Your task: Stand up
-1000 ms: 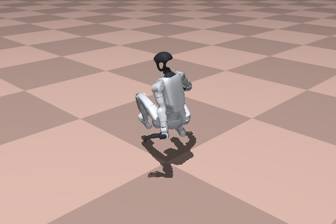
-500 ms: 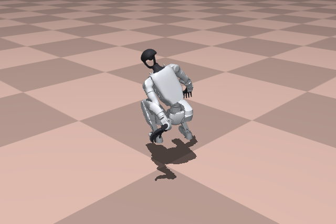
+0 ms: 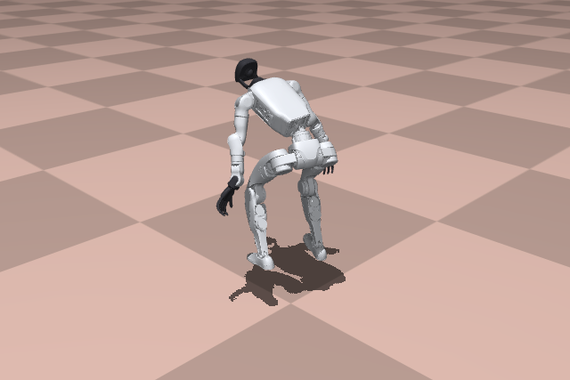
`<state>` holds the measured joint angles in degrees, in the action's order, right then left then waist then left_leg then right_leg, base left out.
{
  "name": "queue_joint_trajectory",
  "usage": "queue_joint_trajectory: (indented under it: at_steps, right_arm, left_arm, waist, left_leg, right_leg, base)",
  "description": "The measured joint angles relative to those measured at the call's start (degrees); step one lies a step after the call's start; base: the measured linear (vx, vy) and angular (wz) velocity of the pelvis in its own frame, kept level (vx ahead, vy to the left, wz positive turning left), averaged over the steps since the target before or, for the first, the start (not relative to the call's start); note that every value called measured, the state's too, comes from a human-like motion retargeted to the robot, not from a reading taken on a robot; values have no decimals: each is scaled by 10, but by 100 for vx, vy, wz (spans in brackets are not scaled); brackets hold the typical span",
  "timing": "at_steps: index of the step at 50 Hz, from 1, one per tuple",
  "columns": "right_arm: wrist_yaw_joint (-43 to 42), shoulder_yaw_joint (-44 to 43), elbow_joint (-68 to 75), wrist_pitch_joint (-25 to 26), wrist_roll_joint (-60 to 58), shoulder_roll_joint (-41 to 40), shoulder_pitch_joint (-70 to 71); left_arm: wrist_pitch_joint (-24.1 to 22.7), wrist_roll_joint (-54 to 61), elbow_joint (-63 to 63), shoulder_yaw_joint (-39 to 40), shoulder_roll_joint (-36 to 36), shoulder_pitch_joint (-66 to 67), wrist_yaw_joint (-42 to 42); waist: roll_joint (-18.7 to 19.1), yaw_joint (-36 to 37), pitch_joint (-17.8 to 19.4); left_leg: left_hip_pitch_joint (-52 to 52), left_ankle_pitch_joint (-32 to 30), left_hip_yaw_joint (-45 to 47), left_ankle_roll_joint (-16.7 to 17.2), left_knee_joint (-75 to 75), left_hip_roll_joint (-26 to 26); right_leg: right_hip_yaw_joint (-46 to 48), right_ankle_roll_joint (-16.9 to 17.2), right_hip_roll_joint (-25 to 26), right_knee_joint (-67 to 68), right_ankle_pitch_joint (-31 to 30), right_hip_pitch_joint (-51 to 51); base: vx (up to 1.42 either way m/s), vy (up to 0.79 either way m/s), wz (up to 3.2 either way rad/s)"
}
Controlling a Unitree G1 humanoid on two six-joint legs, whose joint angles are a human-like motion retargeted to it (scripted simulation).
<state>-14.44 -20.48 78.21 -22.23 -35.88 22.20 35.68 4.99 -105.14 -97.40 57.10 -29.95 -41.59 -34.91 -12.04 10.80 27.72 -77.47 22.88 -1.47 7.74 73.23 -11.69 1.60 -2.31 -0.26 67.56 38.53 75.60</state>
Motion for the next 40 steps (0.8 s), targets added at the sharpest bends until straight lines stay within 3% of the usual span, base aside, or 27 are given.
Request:
queue_joint_trajectory:
  at_steps: [10,18,22,26,27,30,32,35,40]
  right_arm:
    - [4,-20,44,22,1,-143,-147]
    - [0,-21,92,44,-11,-194,-246]
    - [7,-21,138,59,-27,-191,-263]
    - [22,-32,164,98,-52,-179,-255]
    - [24,-36,163,104,-54,-177,-253]
    - [24,-47,151,101,-42,-173,-247]
    - [29,-53,137,94,-33,-170,-243]
    - [36,-63,115,85,-32,-161,-239]
    - [53,-76,87,81,-34,-145,-230]
  left_arm:
    - [-155,94,0,18,55,17,160]
    - [-200,22,50,-50,107,51,240]
    - [-198,-43,99,-71,140,88,269]
    - [-171,-76,115,-75,168,131,256]
    - [-164,-79,112,-73,172,141,251]
    - [-144,-79,95,-65,182,174,245]
    - [-129,-78,79,-53,187,202,243]
    - [-108,-75,46,-22,191,255,231]
    - [-55,-70,0,43,187,357,234]
  waist:
    - [56,-25,-10]
    - [82,-52,-43]
    - [87,-43,-57]
    - [91,-43,-76]
    - [88,-43,-80]
    - [71,-26,-89]
    - [76,-15,-103]
    - [84,13,-119]
    - [107,46,-131]
  left_leg:
    - [327,-161,86,-8,-369,-5]
    - [533,-236,142,-13,-575,30]
    - [594,-236,161,-15,-593,37]
    - [595,-260,170,-22,-513,48]
    - [582,-273,168,-31,-473,50]
    - [520,-275,132,-104,-339,80]
    - [500,-263,119,-76,-335,76]
    - [468,-267,70,-66,-398,102]
    - [466,-313,99,-49,-583,75]
  right_leg:
    - [23,-19,-40,-336,-149,-305]
    - [39,-32,-56,-489,-186,-486]
    - [16,-40,-49,-517,-178,-546]
    - [5,-47,-54,-533,-165,-587]
    - [6,-47,-61,-537,-162,-596]
    - [-7,-46,-84,-546,-150,-623]
    - [-2,-48,-82,-550,-141,-637]
    - [-2,-48,-74,-560,-128,-665]
    - [-20,-48,-41,-570,-100,-724]
  base:
    - [28,16,-14]
    - [39,6,-3]
    - [38,5,-36]
    - [35,7,-4]
    - [36,3,18]
    - [42,4,4]
    - [57,9,-6]
    - [59,12,-30]
    - [63,16,-21]
